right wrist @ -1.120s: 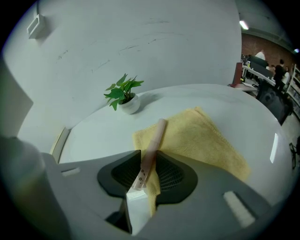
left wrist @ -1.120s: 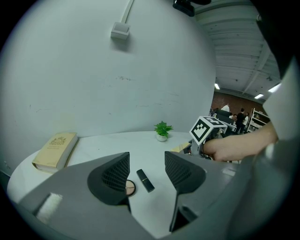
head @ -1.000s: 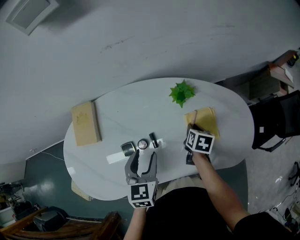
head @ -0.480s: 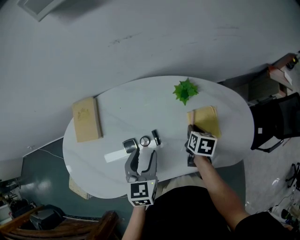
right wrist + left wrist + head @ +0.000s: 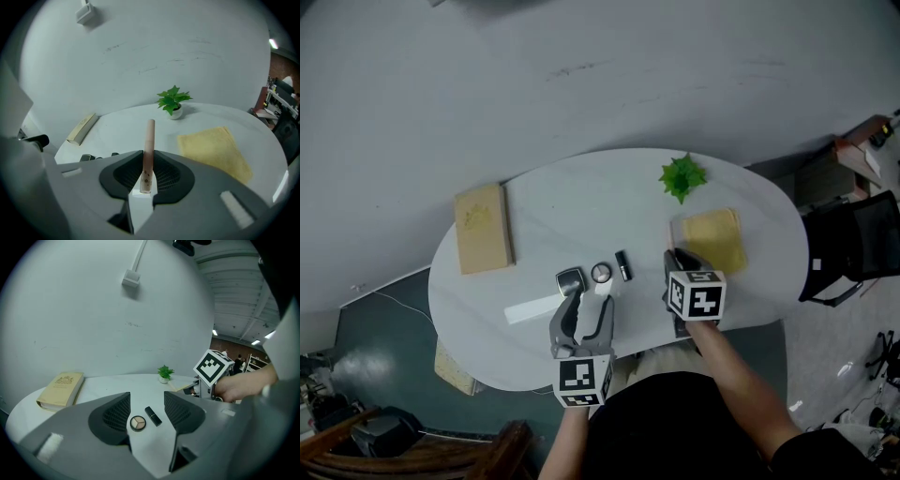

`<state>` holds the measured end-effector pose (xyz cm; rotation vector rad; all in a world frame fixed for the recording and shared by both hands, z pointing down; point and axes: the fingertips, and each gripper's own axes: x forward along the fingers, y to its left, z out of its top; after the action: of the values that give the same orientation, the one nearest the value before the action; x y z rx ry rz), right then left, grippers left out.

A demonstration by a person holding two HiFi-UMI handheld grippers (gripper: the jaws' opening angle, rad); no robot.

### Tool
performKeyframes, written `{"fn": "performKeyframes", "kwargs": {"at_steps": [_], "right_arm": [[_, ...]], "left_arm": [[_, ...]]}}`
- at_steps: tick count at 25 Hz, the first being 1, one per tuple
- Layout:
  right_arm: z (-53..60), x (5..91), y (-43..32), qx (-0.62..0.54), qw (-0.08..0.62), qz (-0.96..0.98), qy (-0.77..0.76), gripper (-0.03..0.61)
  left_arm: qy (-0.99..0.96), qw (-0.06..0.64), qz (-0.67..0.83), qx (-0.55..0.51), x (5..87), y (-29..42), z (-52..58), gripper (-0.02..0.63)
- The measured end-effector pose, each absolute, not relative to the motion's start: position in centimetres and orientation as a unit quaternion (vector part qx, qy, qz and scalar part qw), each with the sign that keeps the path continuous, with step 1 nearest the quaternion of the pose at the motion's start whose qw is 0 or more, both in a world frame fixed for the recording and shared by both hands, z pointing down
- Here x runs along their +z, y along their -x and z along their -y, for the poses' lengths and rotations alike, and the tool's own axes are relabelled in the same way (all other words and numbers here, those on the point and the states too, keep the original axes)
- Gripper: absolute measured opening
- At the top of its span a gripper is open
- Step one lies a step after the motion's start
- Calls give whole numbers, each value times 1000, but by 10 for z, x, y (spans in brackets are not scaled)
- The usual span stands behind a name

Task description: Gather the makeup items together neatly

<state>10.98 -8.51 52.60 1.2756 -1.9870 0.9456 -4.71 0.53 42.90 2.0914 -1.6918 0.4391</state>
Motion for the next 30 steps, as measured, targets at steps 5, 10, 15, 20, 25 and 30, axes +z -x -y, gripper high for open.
{"fn": "performKeyframes", "kwargs": {"at_steps": [5, 10, 15, 20, 25, 30], "right_arm": [[71, 525, -87, 335, 314, 763, -455, 75], [63, 533, -69, 324, 331, 770, -439, 75], [58, 549, -63, 318, 354, 766, -432, 75], [61, 563, -63, 308, 370, 760, -436, 75], [64, 574, -64, 297, 383, 755, -441, 75], [63, 581, -62, 298, 389, 752, -441, 77]], "left_arm": [[-753, 206, 606, 148, 424, 61, -15, 221], [-761, 206, 598, 146, 427, 68, -22, 219], [-764, 212, 592, 144, 431, 69, -30, 219], [-767, 215, 587, 146, 436, 73, -37, 219], [-767, 219, 585, 149, 441, 77, -44, 219], [-768, 220, 583, 150, 444, 80, -47, 219]]}}
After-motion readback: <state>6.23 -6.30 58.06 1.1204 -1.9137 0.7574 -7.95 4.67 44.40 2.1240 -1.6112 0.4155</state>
